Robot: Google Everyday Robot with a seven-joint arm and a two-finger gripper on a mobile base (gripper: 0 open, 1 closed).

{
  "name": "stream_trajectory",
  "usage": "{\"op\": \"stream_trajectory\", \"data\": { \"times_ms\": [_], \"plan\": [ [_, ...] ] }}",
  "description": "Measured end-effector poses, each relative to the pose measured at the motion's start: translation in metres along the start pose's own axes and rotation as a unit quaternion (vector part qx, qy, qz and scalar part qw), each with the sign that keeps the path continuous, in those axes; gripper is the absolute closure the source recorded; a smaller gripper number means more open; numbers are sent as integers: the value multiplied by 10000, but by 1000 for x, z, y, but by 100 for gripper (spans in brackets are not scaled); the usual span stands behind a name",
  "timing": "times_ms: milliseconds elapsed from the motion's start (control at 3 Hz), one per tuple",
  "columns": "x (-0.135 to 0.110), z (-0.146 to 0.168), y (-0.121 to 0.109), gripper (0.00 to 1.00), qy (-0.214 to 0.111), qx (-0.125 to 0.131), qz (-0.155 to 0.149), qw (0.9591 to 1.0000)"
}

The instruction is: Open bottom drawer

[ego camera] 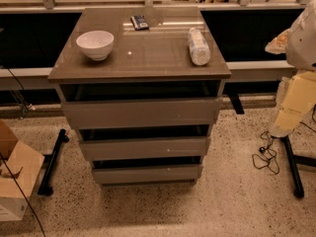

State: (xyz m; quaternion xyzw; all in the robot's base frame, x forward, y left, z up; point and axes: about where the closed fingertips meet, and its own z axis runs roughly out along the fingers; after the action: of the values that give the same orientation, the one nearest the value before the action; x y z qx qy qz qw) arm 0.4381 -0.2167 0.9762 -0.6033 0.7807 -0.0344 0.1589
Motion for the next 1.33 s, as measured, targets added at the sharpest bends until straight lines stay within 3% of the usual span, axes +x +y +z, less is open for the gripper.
{"op": "stream_trajectory", "data": {
  "times_ms": [333,667,1000,1333],
  "plan": [
    [0,0,0,0,0,0,0,10000],
    [-9,5,3,0,-207,105,81,9997],
    [-28,38,11,0,-657,-25,378,9971],
    [-53,87,20,0,-1149,-238,472,9920]
  ]
}}
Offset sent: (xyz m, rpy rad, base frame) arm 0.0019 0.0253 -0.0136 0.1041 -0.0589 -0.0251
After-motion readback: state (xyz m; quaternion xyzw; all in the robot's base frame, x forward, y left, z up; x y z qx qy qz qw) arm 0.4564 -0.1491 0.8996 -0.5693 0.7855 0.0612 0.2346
